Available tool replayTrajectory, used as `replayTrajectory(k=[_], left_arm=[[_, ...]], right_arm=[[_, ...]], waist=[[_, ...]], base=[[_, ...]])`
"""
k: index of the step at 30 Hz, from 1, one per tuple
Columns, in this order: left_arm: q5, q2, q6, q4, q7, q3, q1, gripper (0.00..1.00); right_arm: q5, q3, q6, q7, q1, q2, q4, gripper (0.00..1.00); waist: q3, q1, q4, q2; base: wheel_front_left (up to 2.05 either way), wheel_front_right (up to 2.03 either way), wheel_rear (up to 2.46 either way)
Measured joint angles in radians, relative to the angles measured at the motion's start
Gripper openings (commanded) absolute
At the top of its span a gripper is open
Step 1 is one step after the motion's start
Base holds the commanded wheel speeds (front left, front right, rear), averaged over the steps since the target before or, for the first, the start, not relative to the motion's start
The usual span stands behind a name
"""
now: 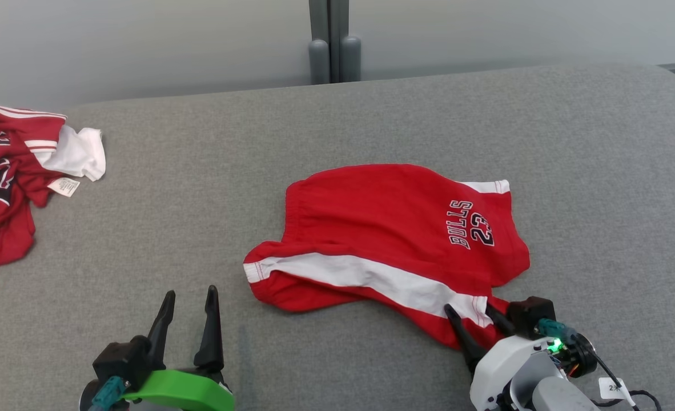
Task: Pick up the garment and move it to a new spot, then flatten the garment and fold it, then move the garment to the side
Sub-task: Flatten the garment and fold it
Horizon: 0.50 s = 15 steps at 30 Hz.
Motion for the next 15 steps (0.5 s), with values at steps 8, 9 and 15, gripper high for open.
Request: replayTrajectory(k=[8, 9, 15], left_arm=[[0.005, 0.000, 0.000, 0.000, 0.000, 0.004, -0.005, 1.00], [0.005, 0.000, 0.000, 0.000, 0.000, 0.005, -0.005, 1.00], [0.005, 0.000, 0.000, -0.001, 0.000, 0.005, -0.006, 1.00]], right_arm=[[0.075, -0.022, 0.000, 0.005, 0.000, 0.000, -0.002, 0.32], [0.073, -0.024, 0.000, 0.006, 0.000, 0.000, 0.000, 0.31], [0.072, -0.015, 0.000, 0.017, -0.013, 0.000, 0.028, 0.16]], waist=[[0.005, 0.0000, 0.003, 0.0000], [0.006, 0.0000, 0.002, 0.0000], [0.010, 0.0000, -0.002, 0.0000]], base=[[0.00, 0.00, 0.00], [0.00, 0.00, 0.00], [0.00, 0.00, 0.00]])
